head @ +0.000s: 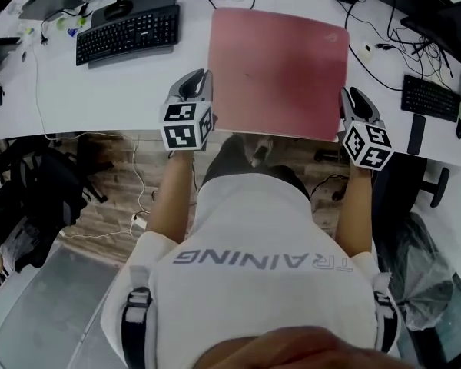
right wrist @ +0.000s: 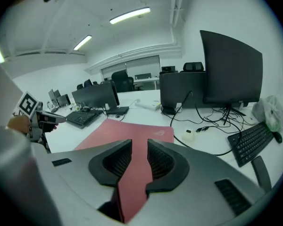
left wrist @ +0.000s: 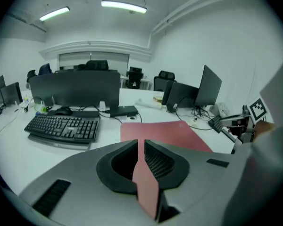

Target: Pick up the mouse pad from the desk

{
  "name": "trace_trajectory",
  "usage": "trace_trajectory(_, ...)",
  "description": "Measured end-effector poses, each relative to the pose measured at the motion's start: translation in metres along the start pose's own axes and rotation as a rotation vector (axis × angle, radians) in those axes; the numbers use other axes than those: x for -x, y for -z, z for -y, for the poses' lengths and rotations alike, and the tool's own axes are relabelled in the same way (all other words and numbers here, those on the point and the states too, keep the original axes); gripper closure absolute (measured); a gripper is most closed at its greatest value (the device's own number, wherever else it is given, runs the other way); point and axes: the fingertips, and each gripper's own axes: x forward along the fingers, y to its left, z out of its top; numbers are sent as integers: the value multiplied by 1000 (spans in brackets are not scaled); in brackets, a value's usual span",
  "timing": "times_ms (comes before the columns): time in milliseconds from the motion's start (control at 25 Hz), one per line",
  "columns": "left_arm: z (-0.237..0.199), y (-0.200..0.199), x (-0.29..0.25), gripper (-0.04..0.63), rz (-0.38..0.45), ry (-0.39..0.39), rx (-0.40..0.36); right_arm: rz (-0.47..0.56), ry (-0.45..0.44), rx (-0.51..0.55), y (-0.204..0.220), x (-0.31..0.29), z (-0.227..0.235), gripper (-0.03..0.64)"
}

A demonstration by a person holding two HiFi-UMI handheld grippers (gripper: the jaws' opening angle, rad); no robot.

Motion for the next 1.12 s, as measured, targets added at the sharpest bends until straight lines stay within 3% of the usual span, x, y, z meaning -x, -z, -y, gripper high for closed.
trace_trajectory(120, -10, 23, -29, 540, -96, 0, -8, -78, 17, 42, 19, -23, 4, 477)
trace_trajectory(200, -11, 35, -46, 434, -146, 13, -27, -124, 19, 45, 32, -35, 7, 457)
trace_trajectory(360, -18, 59, -72, 387, -224, 15, -37, -209, 38, 56, 59, -58, 17, 412)
trace_trajectory(520, -22, 84, -92, 292, -302, 24, -14, -279, 65, 44, 89, -78, 32, 337)
trace_trajectory(680, -22, 101, -106, 273, -347, 6, -3, -328, 119, 11, 114, -88, 53, 276)
trace_trajectory(880, -21, 119, -117, 264, -394, -49, -28, -375, 116, -3, 134, -97, 60, 270)
trace_trajectory(1120, -19, 125, -119, 261, -390, -77, 25, -341, 112, -69, 138, -97, 63, 268)
